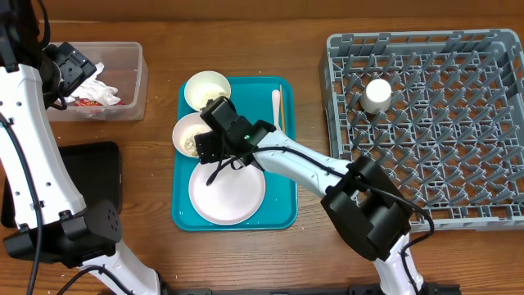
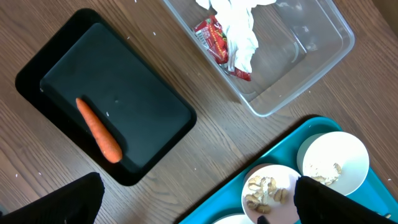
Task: Sort waste into correct bins and load items into the dishwasher rack
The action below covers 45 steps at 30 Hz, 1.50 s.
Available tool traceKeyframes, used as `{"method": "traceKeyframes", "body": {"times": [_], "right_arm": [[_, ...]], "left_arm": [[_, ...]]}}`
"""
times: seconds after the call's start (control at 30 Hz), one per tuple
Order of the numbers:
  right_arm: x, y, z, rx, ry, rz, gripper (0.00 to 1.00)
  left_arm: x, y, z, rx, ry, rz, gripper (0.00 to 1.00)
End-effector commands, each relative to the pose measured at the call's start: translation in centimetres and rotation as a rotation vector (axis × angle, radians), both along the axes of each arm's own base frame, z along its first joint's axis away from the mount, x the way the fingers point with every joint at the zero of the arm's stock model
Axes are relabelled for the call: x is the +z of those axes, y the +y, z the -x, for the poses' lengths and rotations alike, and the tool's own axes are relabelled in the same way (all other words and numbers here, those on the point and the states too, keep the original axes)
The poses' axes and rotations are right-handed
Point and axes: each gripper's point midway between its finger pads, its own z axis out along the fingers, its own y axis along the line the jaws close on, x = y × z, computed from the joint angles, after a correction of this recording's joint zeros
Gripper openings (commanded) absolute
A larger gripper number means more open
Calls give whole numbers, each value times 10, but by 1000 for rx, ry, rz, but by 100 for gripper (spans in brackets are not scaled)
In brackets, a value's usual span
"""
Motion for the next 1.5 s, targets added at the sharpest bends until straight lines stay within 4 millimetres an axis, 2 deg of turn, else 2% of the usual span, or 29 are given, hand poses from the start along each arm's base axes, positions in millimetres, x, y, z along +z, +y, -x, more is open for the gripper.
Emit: {"method": "traceKeyframes", "body": {"times": [0.0,0.27,0.4,0.43,0.63,0.73,0.83,0.97,1.07,1.13,1.23,1.33,1.47], "right_arm": [[4,-5,-19,-60,-35,2,75],[5,-16,-31,-100,-52,15,47],[5,-16,-31,-101,-52,16,36],[5,-16,-31,-100,-52,16,29],[5,-15,-30,-98,-49,11,9],[5,-13,-29,-90,-36,0,4],[10,-11,-27,-81,-26,-19,4],[40,-18,-32,-95,-55,-50,4],[82,-31,-38,-120,-98,-91,4],[122,-47,-41,-146,-141,-130,4],[162,-71,-43,-165,-192,-152,4],[178,-89,-42,-181,-206,-145,4],[167,-96,-37,-185,-170,-113,4]], "left_arm": [[4,2,3,9,-6,-11,100],[4,2,3,9,-5,-11,100],[4,2,3,9,-6,-11,100],[4,2,3,9,-6,-11,100],[4,2,3,9,-5,-11,100],[4,2,3,9,-6,-11,100],[4,2,3,9,-6,-11,100],[4,2,3,9,-5,-11,100],[4,2,3,9,-5,-11,100],[4,2,3,9,-5,-11,100],[4,2,3,9,-6,-11,100],[4,2,3,9,-6,-11,100],[4,2,3,9,-5,-11,100]]}}
